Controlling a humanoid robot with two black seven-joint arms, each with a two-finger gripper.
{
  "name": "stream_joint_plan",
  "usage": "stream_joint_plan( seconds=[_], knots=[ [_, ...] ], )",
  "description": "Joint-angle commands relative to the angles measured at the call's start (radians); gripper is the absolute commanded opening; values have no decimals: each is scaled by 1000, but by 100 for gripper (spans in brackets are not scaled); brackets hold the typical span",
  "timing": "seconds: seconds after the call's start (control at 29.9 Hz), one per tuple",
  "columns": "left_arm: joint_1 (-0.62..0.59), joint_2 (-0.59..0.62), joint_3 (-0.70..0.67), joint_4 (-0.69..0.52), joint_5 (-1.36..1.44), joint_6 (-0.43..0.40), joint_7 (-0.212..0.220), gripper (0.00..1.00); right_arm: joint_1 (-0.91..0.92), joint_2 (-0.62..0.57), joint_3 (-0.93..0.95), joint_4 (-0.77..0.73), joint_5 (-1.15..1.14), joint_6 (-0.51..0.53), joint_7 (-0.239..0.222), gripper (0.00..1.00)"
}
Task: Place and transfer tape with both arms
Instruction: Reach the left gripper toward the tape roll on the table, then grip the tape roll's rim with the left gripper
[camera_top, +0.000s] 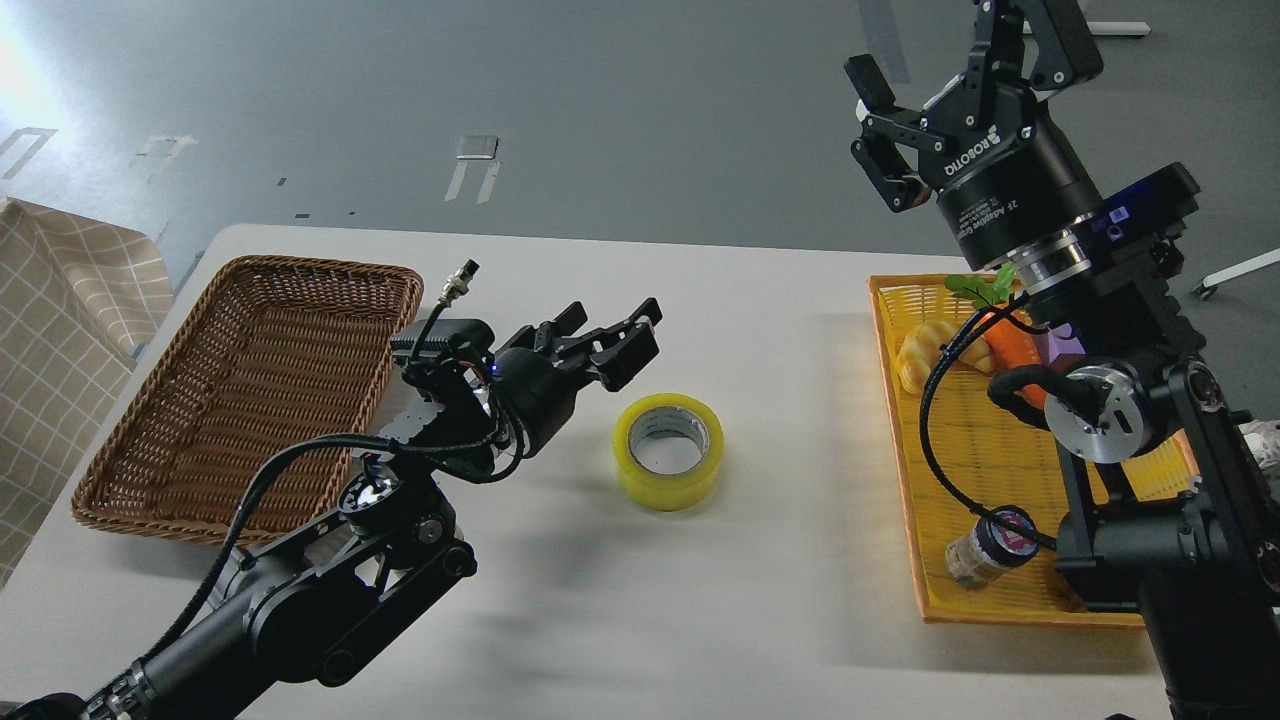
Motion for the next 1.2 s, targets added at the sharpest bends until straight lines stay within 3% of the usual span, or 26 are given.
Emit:
stream_joint_plan(
  seconds=[0.0, 0.54, 1.17],
  knots=[
    [-4, -2, 22, 41, 36, -1, 12, 98, -5, 0, -1, 0, 0, 0, 0, 100],
    [-43, 10, 184, 108, 122, -2, 26, 98, 1, 0, 2, -32, -2, -5, 0, 100],
    [-90, -1, 232, 156, 122, -2, 26, 98, -12, -23, -1, -69, -2, -5, 0, 100]
  ],
)
